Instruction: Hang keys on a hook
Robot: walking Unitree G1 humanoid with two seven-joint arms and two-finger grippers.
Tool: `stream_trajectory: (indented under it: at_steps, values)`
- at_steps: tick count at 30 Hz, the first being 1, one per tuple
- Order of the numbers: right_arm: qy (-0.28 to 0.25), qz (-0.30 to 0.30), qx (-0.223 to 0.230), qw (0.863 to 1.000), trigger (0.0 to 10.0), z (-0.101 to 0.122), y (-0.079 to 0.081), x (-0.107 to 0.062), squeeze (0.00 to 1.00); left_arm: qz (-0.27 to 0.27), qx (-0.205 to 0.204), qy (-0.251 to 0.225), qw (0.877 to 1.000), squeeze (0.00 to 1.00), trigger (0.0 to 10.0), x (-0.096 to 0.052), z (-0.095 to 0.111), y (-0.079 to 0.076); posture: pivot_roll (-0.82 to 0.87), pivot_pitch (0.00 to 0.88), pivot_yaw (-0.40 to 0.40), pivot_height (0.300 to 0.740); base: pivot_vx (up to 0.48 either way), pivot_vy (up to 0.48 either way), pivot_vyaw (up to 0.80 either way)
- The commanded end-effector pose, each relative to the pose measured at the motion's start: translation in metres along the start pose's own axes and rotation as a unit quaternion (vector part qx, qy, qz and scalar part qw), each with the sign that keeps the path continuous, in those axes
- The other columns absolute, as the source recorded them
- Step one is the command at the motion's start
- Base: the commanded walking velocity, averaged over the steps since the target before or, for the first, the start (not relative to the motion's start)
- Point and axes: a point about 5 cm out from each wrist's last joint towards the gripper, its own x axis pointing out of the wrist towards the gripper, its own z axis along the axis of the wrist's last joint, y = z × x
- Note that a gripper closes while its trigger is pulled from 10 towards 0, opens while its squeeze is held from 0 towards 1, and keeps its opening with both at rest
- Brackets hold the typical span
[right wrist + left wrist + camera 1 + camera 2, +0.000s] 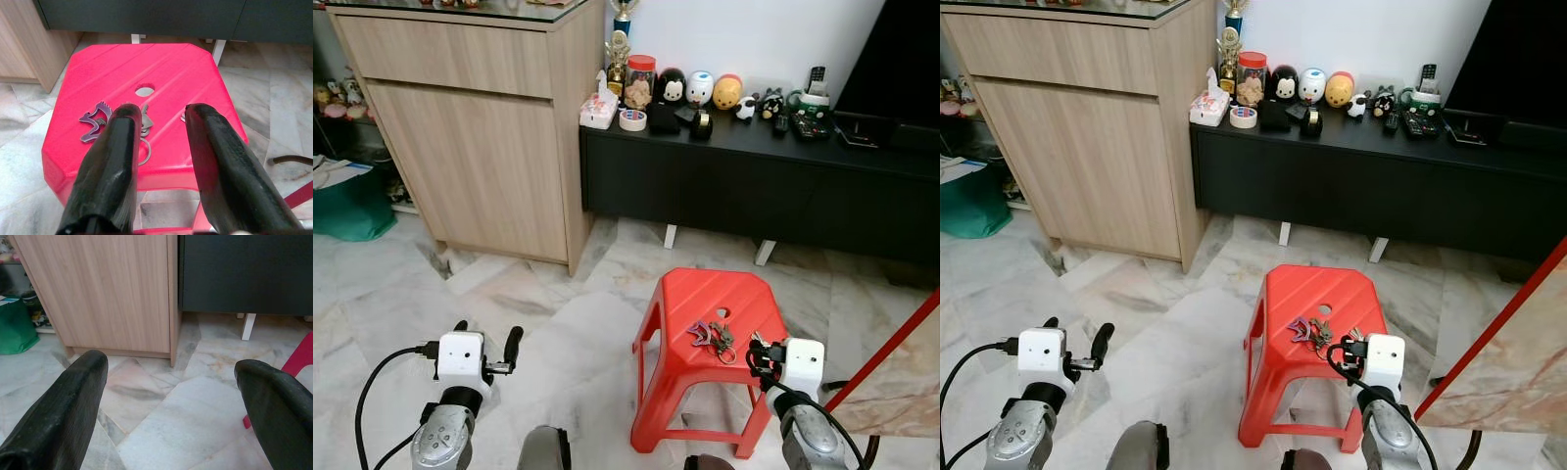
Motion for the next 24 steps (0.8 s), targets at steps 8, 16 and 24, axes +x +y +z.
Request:
stream_trajectory:
  at_steps: [8,16,24]
  values:
    - [-0.003,-0.003,0.000,1.000,10.0,0.0031,-0.0026,0.0013,0.00,-0.001,-0.009,-0.001,1.000,0.00,10.0,0.0013,0.0008,-0.0042,0.06,0.000,-0.084,0.597,0.000,0.000,0.00]
    - [-0.002,-0.001,-0.001,1.000,10.0,0.0028,-0.0019,0.0013,0.00,-0.002,-0.008,-0.003,1.000,0.00,10.0,0.0019,0.0016,-0.0043,0.06,0.000,-0.084,0.597,0.000,0.000,0.00]
    - [0.013,-0.003,-0.006,1.000,10.0,-0.0001,-0.0023,0.0015,0.00,-0.002,-0.008,-0.002,1.000,0.00,10.0,0.0020,0.0015,-0.0043,0.07,0.000,-0.082,0.597,0.060,0.000,0.00]
